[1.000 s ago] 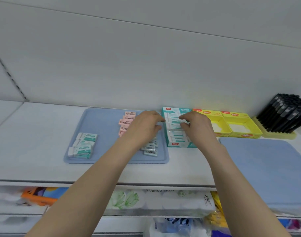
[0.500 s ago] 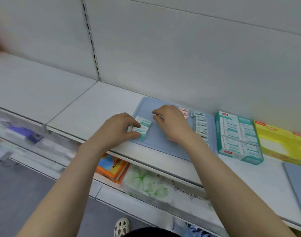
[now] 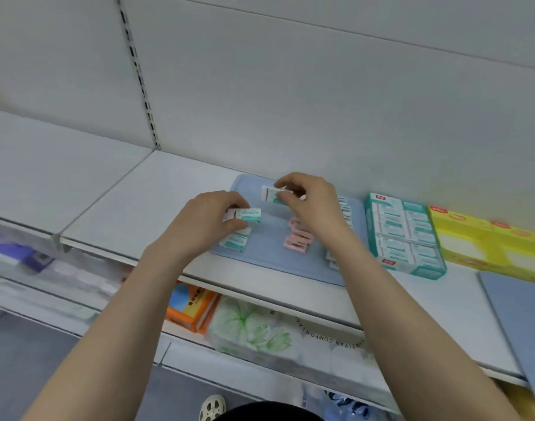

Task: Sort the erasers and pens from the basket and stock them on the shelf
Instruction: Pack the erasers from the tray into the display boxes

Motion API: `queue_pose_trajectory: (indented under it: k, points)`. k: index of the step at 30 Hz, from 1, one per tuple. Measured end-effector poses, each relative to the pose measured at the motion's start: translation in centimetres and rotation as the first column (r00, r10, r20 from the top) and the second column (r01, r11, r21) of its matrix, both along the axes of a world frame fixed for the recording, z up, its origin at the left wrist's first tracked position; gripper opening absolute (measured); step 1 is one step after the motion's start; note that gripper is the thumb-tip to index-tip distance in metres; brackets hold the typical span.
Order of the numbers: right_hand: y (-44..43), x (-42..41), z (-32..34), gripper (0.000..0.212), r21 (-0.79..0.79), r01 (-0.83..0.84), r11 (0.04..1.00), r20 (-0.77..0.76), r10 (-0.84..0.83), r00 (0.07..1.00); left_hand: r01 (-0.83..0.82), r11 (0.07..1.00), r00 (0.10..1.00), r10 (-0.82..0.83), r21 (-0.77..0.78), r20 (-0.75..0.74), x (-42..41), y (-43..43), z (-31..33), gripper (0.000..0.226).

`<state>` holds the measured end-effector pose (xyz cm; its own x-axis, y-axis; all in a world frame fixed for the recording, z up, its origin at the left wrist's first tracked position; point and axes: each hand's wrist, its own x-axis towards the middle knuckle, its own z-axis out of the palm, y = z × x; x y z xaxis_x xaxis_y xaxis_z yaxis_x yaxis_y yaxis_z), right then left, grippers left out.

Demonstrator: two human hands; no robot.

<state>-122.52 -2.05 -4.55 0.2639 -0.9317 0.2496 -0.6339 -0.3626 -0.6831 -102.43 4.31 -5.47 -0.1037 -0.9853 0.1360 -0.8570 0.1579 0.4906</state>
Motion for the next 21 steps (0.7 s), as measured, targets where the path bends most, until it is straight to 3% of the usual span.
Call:
queue_pose_trajectory:
  k: [3, 7, 13, 21]
  points:
    - [0.0, -5.8, 1.5, 0.017, -0.005, 0.16, 0.987, 0.107, -0.159, 0.982, 0.042, 0.997, 0.994, -0.048, -0.063, -0.098, -3.3, -1.9, 0.6, 0.023]
    - [0.3, -14.4, 1.7, 0.012, 0.101, 0.379, 0.92, 0.048, -0.385, 0.922, 0.173, 0.983, 0.966, -0.181, -0.061, -0.184, -9.1, -4.1, 0.8, 0.024]
    - [2.7, -19.0, 0.3, 0.009, 0.365, 0.412, 0.835, -0.067, -0.418, 0.906, 0.278, 0.958, 0.941, -0.286, -0.067, -0.179, -14.9, -5.5, 0.7, 0.025]
    - [2.7, -17.2, -2.0, 0.007, 0.08, 0.474, 0.877, -0.247, -0.443, 0.862, 0.268, 0.959, 0.939, -0.281, -0.092, -0.199, -16.0, -6.1, 0.2, 0.024]
